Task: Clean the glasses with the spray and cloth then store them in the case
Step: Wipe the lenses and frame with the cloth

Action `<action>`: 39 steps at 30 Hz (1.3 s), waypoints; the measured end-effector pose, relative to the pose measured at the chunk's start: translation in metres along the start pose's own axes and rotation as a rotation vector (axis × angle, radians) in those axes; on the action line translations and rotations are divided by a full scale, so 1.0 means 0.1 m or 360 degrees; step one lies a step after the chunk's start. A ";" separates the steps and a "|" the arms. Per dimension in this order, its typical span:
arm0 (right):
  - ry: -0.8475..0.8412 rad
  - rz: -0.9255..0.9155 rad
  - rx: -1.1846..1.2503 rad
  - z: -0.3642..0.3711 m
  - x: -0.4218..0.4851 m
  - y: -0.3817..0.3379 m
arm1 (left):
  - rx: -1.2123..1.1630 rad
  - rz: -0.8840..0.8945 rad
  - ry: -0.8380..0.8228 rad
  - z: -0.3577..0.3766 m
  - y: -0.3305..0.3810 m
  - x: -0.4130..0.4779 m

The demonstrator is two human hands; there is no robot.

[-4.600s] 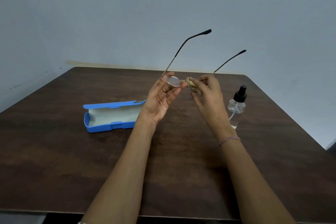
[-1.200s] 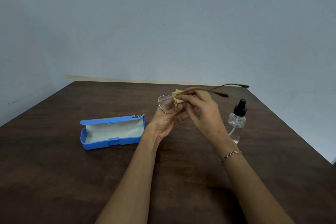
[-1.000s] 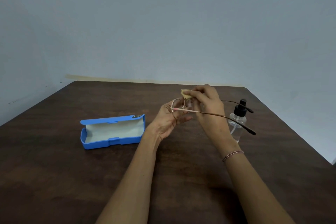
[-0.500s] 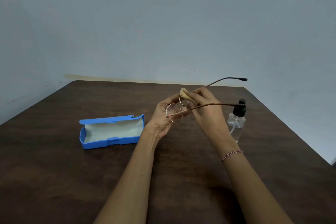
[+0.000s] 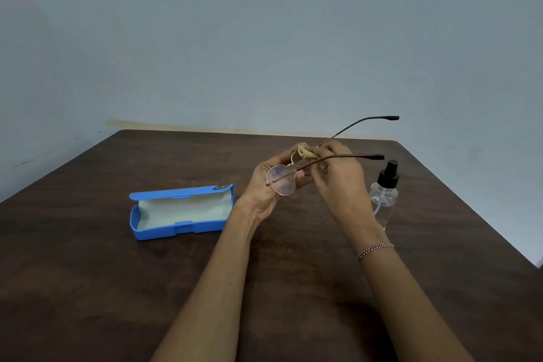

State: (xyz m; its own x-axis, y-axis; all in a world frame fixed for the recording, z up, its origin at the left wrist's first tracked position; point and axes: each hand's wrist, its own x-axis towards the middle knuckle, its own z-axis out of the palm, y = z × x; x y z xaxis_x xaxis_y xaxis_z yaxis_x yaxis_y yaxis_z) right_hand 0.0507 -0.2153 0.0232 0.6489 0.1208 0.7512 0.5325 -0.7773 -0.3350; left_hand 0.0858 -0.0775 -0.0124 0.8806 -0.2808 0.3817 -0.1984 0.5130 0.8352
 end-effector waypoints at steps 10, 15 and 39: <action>0.0024 -0.0198 0.0396 0.02 -0.02 -0.02 | -0.0064 -0.0084 0.0025 0.00 0.05 -0.04; 0.0000 -0.0196 0.0588 0.01 -0.02 0.00 | -0.0126 -0.0058 0.0062 -0.01 0.03 -0.05; -0.0011 -0.0147 0.0355 0.01 -0.03 0.08 | -0.0183 -0.0010 0.0134 0.01 0.05 -0.05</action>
State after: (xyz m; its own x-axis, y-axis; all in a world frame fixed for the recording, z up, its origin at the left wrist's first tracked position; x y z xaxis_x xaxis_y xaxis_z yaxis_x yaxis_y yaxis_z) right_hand 0.0532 -0.2211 0.0180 0.5951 0.1900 0.7809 0.6963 -0.6071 -0.3829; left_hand 0.0800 -0.0739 -0.0095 0.9157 -0.2174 0.3380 -0.1466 0.6024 0.7846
